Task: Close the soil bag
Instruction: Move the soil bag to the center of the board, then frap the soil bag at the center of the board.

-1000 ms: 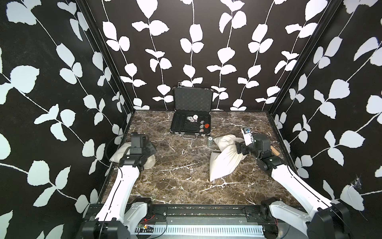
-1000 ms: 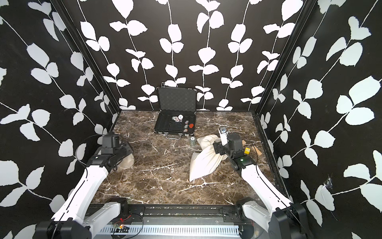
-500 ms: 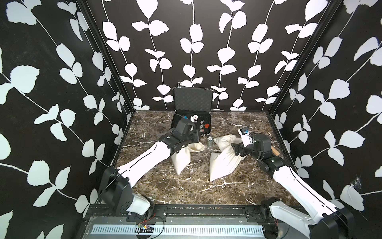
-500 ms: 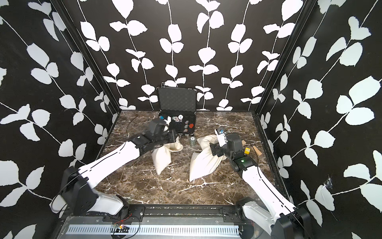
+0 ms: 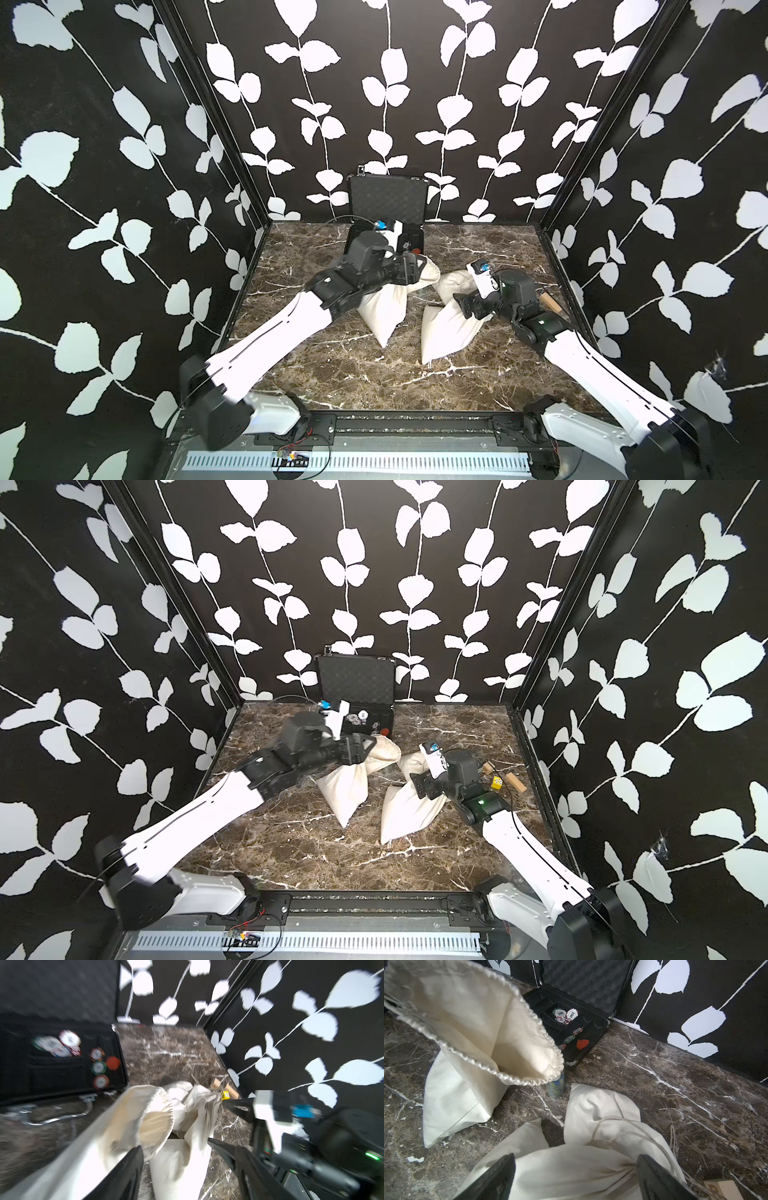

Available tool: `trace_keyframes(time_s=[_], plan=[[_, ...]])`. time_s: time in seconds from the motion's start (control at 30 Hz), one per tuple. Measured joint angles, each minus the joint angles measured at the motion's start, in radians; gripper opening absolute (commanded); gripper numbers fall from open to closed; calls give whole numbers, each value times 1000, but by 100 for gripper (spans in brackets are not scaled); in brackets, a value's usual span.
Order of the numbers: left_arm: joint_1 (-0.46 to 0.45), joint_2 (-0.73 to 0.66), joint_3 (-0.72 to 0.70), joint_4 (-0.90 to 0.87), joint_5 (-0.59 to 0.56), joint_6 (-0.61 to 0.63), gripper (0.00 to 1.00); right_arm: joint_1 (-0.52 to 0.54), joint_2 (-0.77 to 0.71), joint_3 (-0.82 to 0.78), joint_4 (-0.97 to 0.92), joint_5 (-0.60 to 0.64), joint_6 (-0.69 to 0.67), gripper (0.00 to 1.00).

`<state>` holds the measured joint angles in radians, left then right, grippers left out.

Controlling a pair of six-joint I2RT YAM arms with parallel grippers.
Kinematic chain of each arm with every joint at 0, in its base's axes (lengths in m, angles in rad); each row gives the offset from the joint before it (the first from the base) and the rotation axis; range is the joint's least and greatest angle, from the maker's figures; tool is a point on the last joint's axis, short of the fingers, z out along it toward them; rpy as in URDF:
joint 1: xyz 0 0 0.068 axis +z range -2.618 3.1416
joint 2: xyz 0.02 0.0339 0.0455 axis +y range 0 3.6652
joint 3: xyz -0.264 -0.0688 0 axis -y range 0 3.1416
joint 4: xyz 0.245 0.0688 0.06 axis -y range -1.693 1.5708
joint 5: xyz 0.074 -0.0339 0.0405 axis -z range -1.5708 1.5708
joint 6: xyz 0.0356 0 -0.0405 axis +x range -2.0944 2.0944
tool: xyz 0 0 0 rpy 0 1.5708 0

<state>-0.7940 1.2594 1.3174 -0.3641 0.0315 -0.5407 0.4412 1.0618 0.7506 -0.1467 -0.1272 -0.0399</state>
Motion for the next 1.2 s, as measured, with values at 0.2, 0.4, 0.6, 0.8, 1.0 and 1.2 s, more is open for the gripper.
trace_keyframes(time_s=[0.2, 0.4, 0.6, 0.8, 1.0, 1.2], plan=[[2, -120, -84, -32, -46, 92, 67, 9, 106, 103, 0, -10, 3, 91], [26, 20, -174, 44, 21, 264, 63, 11, 148, 152, 23, -13, 10, 92], [210, 32, -407, 272, 208, 430, 54, 11, 147, 151, 23, -35, 6, 93], [233, 37, -394, 375, 328, 565, 51, 28, 154, 151, 55, -181, -34, 95], [232, 38, -388, 402, 380, 623, 51, 78, 226, 172, 125, -314, -90, 94], [232, 48, -381, 400, 395, 655, 51, 95, 343, 244, 164, -343, -131, 70]])
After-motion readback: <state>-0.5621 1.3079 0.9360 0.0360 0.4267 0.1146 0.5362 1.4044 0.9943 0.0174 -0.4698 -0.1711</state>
